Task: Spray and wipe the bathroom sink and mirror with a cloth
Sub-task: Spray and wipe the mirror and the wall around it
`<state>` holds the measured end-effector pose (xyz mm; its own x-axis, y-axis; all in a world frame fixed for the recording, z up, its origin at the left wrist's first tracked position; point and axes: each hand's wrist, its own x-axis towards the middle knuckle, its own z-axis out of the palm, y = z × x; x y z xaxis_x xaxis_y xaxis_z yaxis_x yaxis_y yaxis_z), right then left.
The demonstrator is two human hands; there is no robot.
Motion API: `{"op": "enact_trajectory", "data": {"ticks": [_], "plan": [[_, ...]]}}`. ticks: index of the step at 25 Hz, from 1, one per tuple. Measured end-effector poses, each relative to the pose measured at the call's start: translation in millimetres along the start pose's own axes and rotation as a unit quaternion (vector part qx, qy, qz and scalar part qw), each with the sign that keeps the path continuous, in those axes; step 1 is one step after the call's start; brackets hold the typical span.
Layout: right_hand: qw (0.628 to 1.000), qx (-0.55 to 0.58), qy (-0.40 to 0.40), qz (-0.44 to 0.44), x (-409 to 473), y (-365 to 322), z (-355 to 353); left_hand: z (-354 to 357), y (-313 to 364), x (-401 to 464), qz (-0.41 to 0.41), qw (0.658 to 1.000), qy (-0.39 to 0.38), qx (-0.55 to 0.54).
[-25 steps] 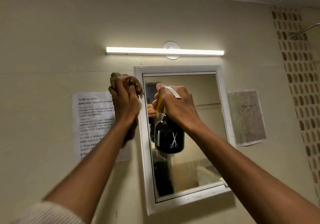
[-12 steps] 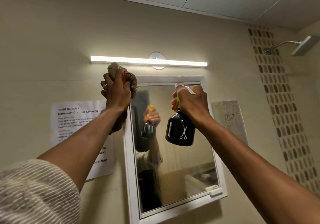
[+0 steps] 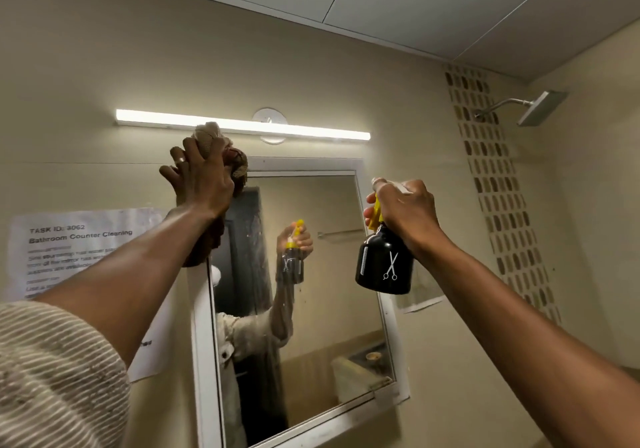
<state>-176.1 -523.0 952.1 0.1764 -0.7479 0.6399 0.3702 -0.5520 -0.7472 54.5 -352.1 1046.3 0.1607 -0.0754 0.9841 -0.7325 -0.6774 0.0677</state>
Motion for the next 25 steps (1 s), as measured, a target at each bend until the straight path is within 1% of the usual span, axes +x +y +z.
{"op": "enact_trajectory", "data": {"ticks": [3, 7, 14, 17, 20, 25], "plan": [[0.999, 0.027, -0.026, 0.006, -2, 2, -10, 10, -2, 1, 0.042, 0.997, 0.021, 0.068], [0.999, 0.010, -0.048, -0.018, -7, 7, -12, 25, 1, 4, 0.097, 0.989, 0.047, 0.106], [0.997, 0.027, -0.072, -0.032, -6, 21, -4, 55, 32, 12, 0.166, 0.984, 0.048, 0.053], [0.996, 0.030, -0.083, -0.031, -4, 33, -3, 75, 57, 16, 0.173, 0.983, 0.040, 0.052], [0.996, 0.029, -0.084, -0.028, -1, 47, -7, 96, 82, 21, 0.181, 0.980, 0.048, 0.068], [0.996, 0.040, -0.082, -0.016, 12, 67, -24, 127, 123, 27, 0.191, 0.977, 0.028, 0.086]]}}
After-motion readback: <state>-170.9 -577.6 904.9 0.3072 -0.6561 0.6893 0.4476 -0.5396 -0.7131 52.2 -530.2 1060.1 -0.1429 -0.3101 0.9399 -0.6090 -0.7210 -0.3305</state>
